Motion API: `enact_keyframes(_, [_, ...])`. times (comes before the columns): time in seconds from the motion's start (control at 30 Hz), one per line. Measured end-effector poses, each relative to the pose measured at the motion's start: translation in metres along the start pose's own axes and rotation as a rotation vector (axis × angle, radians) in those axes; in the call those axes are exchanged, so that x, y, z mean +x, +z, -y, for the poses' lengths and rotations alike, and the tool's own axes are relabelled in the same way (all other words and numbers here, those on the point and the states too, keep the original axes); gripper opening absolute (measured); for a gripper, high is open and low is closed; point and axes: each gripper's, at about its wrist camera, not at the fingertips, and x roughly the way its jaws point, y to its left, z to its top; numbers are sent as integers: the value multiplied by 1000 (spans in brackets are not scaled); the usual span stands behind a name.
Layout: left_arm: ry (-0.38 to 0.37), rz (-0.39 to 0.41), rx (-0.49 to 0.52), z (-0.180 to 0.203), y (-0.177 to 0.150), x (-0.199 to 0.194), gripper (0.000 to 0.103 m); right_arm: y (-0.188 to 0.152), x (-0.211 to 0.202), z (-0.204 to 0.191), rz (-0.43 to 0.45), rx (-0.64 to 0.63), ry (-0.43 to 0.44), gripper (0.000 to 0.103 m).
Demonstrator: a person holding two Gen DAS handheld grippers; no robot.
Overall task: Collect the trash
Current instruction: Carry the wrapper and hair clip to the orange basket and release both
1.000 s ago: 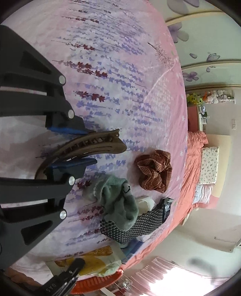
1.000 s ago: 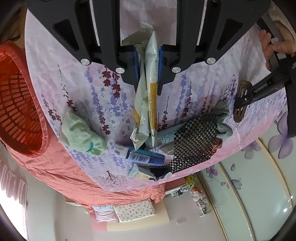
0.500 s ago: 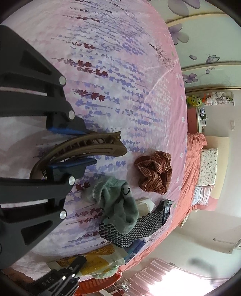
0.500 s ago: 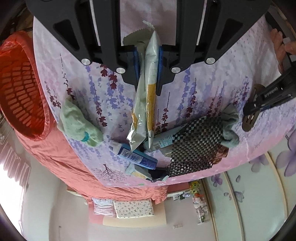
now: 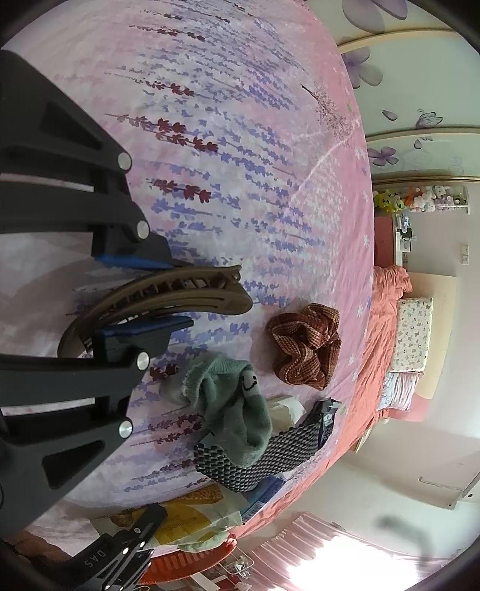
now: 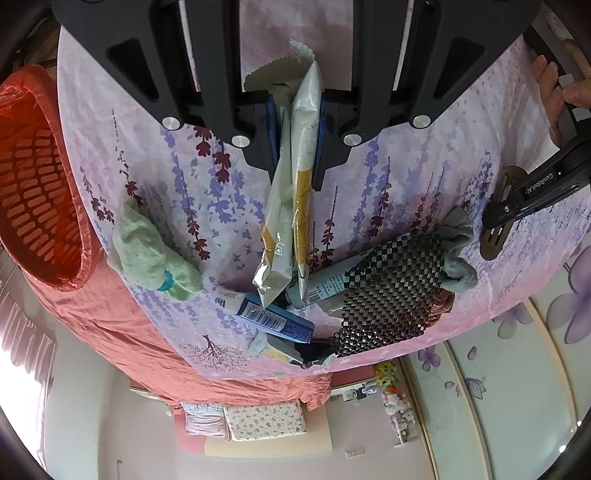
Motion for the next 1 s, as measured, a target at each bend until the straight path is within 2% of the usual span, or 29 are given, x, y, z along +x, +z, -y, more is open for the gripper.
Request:
enact_keyframes(0.1, [-8,2,-6,-1,0,-1,26,1,0,8,3,32,43,16])
enact_keyframes(0.3, [8,-2,54,5,-5,-7,28,-1,-6,18,7,46,94,16])
enact_keyframes(0.37, [-5,1,41,3,-5,-7,25,-3,-8,17,3,45,112,11])
enact_keyframes(0.4, [-15,4,42,3,-5,-8,16,-3,-10,16,9,44,117,11])
enact_keyframes(0.43, [-18,7,49,4,-6,-9,13,-4,-14,15,21,38,120,11])
enact_keyframes(0.7, [-28,38,72,5,-5,-22,13,-1,-42,9,101,4,115,11])
enact_keyframes(1.0, [-83,98,67,21,8,-60,13,7,-87,27,233,19,107,11])
